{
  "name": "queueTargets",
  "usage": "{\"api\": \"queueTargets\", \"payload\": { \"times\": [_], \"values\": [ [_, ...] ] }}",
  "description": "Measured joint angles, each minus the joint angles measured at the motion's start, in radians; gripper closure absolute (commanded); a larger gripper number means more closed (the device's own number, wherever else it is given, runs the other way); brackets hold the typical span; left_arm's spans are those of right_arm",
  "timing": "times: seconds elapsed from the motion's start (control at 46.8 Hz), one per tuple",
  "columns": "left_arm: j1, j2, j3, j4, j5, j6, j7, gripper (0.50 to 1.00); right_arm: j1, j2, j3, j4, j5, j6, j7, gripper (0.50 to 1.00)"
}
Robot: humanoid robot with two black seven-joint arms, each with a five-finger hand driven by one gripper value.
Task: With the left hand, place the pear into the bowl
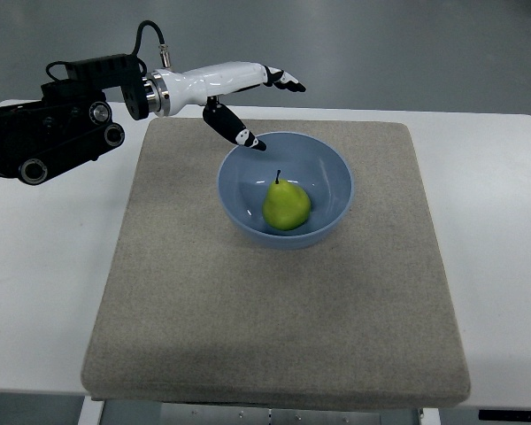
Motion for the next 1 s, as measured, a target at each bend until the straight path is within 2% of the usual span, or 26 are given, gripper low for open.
{"api": "queueTargets", "payload": {
  "times": [0.256, 0.47, 0.619, 0.747, 1.003],
  "values": [
    [0.017, 0.008, -0.022, 0.127, -0.228, 0.018, 0.000, 0.587, 0.000, 0.000, 0.000, 0.000, 0.000, 0.000, 0.000, 0.574],
    [0.067, 0.004, -0.021, 0.174, -0.448, 0.129, 0.000, 0.581, 0.000, 0.000, 0.000, 0.000, 0.000, 0.000, 0.000, 0.574],
    [0.094, -0.006, -0.021, 0.176, -0.567, 0.179, 0.002, 0.581, 0.000, 0.000, 0.000, 0.000, 0.000, 0.000, 0.000, 0.574],
    [0.113, -0.011, -0.021, 0.200, -0.658, 0.185, 0.005, 0.581, 0.000, 0.000, 0.000, 0.000, 0.000, 0.000, 0.000, 0.574],
    [0.122, -0.058, -0.023, 0.352, -0.940, 0.180, 0.012, 0.581, 0.000, 0.000, 0.000, 0.000, 0.000, 0.000, 0.000, 0.574]
  ]
}}
